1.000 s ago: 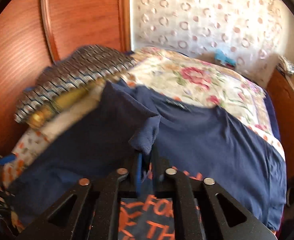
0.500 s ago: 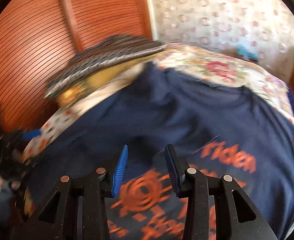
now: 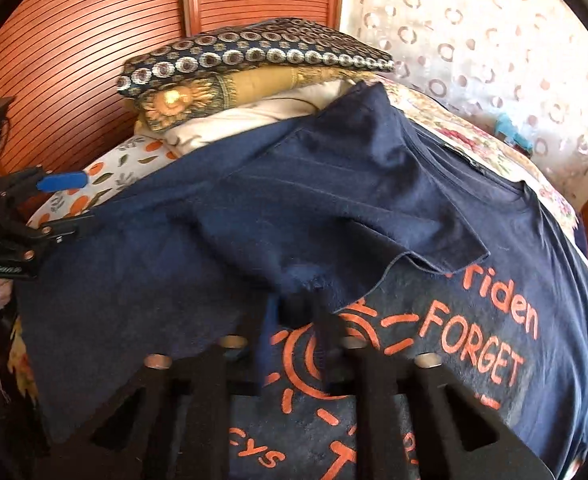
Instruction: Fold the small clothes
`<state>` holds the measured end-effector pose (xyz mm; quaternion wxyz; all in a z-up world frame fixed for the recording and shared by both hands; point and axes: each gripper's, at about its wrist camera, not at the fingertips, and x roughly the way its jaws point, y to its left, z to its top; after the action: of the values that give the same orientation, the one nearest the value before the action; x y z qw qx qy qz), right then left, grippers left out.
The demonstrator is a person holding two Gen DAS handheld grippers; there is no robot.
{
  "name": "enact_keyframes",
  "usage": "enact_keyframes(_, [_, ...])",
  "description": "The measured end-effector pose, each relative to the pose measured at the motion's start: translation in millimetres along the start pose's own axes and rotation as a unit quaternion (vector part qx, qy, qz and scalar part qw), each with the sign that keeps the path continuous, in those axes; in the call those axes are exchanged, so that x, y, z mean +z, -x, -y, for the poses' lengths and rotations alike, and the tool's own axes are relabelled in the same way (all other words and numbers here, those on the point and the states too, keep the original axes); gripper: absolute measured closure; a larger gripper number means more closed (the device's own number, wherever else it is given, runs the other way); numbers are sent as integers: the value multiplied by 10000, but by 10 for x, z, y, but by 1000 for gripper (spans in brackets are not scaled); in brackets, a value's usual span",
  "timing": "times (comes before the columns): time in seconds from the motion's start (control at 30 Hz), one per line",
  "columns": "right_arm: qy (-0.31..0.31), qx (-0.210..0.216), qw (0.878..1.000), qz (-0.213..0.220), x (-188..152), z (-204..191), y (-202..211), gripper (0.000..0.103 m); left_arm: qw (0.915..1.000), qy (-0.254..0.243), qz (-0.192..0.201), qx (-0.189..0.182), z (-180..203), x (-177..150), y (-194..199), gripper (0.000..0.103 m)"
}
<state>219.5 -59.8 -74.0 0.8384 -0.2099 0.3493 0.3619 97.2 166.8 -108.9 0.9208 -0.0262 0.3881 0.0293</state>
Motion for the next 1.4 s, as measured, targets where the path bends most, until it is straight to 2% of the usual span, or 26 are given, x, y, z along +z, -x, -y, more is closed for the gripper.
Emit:
enact_keyframes(0.1, [-24, 197, 9997, 107, 156, -141, 207, 98, 10000, 78, 35, 48, -37, 1, 11, 21])
enact_keyframes(0.2, [28, 343, 9991, 255, 169, -186, 470, 98, 9999, 146, 59, 66, -77, -10, 39, 21])
enact_keyframes(0.33, [35, 490, 9988, 81, 10, -226, 550, 98, 9997, 207, 118, 57, -117, -27, 103, 21])
enact_keyframes(0.5, [-30, 401, 9992, 49, -187, -197, 540, 98, 9995, 193, 257, 0, -70, -2, 242, 21])
enact_keyframes(0.7, [-665, 311, 9964, 429, -350, 119, 729, 70, 9988, -53, 433, -216, 204, 126, 358, 21])
enact_keyframes(0.73, [-732, 258, 9960, 446, -387, 173, 753, 57, 9986, -102, 458, -264, 263, 145, 364, 21])
enact_keyframes(0.77, [-784, 202, 9956, 462, -420, 218, 772, 49, 9982, -153, 488, -320, 317, 164, 368, 21])
enact_keyframes(0.93, [-1002, 18, 9936, 512, -499, 427, 760, 48, 9965, -296, 582, -528, 587, 278, 307, 17])
enact_keyframes(1.0, [-1044, -23, 9934, 477, -422, 487, 726, 48, 9962, -297, 553, -603, 664, 322, 236, 13])
enact_keyframes(1.2, [-1295, -216, 9910, 261, -118, 819, 310, 49, 9959, -338, 412, -729, 818, 427, 36, 13])
enact_keyframes(1.4, [-1699, -221, 9850, 209, 103, 1039, -16, 60, 9955, -453, 208, -801, 914, 468, -119, 13])
